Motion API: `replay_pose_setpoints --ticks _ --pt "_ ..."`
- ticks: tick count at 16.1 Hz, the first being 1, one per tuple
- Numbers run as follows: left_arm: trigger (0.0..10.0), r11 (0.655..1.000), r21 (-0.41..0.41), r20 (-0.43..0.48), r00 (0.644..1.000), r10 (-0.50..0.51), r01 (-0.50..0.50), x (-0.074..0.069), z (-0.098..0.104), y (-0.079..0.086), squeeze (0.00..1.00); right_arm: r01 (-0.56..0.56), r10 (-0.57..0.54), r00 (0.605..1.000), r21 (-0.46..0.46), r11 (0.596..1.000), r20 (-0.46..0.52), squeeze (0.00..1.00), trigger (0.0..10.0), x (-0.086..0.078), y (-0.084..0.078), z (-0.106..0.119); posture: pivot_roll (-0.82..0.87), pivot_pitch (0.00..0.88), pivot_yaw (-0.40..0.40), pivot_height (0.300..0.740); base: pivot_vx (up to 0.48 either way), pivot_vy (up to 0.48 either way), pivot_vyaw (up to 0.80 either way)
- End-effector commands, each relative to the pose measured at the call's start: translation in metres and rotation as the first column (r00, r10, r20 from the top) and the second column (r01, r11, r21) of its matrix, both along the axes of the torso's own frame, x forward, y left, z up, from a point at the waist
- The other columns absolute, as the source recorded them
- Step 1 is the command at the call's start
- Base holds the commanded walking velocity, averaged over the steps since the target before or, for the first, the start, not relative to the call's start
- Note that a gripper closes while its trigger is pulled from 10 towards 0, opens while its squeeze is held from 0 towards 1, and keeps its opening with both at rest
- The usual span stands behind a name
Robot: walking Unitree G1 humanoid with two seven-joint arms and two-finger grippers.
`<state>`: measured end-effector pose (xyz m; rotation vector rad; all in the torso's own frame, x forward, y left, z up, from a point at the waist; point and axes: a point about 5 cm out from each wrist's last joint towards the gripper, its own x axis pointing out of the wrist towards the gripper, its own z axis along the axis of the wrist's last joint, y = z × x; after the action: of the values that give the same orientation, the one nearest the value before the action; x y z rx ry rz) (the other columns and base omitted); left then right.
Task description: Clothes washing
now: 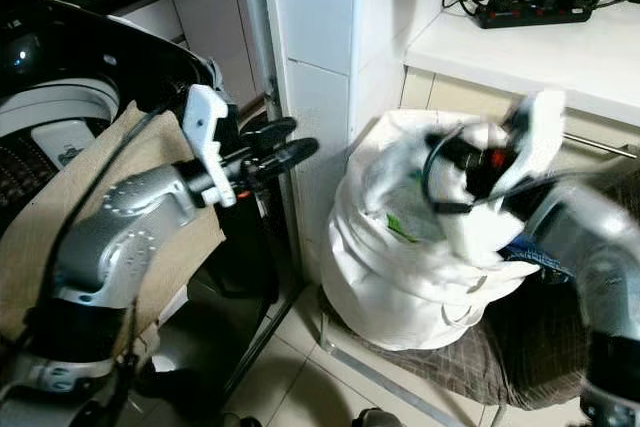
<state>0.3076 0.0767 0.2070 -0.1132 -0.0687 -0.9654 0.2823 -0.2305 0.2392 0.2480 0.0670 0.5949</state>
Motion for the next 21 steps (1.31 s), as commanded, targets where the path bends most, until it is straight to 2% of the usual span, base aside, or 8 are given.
replay_pose_setpoints --ticks 1,5,7,8,10,11,13,21 --pt "10.0 0.998 -0.056 0.012 0.999 -0.042 0.042 0.000 0.011 -0.013 1.00 -0.139 0.129 0.982 0.061 0.988 0.141 0.00 0.0 -0.009 0.013 0.034 -0.19 0.006 0.065 0.740 0.000 0.000 0.00" --pt "10.0 0.957 -0.224 0.010 0.982 -0.188 0.185 -0.008 0.022 -0.048 1.00 -0.331 0.273 0.908 0.144 0.933 0.318 0.00 0.0 -0.022 0.026 0.079 -0.20 0.000 0.059 0.740 0.000 0.000 0.00" --pt "10.0 0.920 -0.324 0.015 0.973 -0.229 0.222 -0.012 0.031 -0.069 1.00 -0.375 0.316 0.893 0.141 0.916 0.319 0.00 0.0 -0.026 0.031 0.080 -0.20 0.001 0.058 0.740 0.000 0.000 0.00" --pt "10.0 0.903 -0.355 0.015 0.968 -0.251 0.240 -0.015 0.032 -0.070 0.92 -0.368 0.314 0.898 0.139 0.919 0.308 0.00 0.0 -0.026 0.031 0.078 -0.20 0.000 0.060 0.740 0.000 0.000 0.00" --pt "10.0 0.882 -0.387 0.008 0.958 -0.287 0.268 -0.019 0.033 -0.073 0.18 -0.363 0.310 0.906 0.150 0.920 0.289 0.00 0.0 -0.027 0.031 0.077 -0.20 0.002 0.062 0.740 0.000 0.000 0.00" --pt "0.0 0.893 -0.364 -0.005 0.958 -0.287 0.265 -0.020 0.028 -0.074 0.00 -0.362 0.309 0.908 0.160 0.919 0.282 0.00 0.0 -0.028 0.031 0.076 -0.19 0.002 0.064 0.740 0.000 0.000 0.00" --pt "0.0 0.916 -0.333 -0.024 0.969 -0.245 0.224 -0.016 0.022 -0.072 0.00 -0.361 0.307 0.909 0.165 0.918 0.283 0.00 0.0 -0.029 0.031 0.076 -0.19 0.002 0.067 0.740 0.000 0.000 0.00" --pt "0.0 0.924 -0.330 -0.016 0.978 -0.210 0.193 -0.011 0.023 -0.069 0.00 -0.341 0.289 0.917 0.166 0.925 0.273 0.00 0.0 -0.028 0.031 0.074 -0.19 0.000 0.074 0.740 0.000 0.000 0.00"
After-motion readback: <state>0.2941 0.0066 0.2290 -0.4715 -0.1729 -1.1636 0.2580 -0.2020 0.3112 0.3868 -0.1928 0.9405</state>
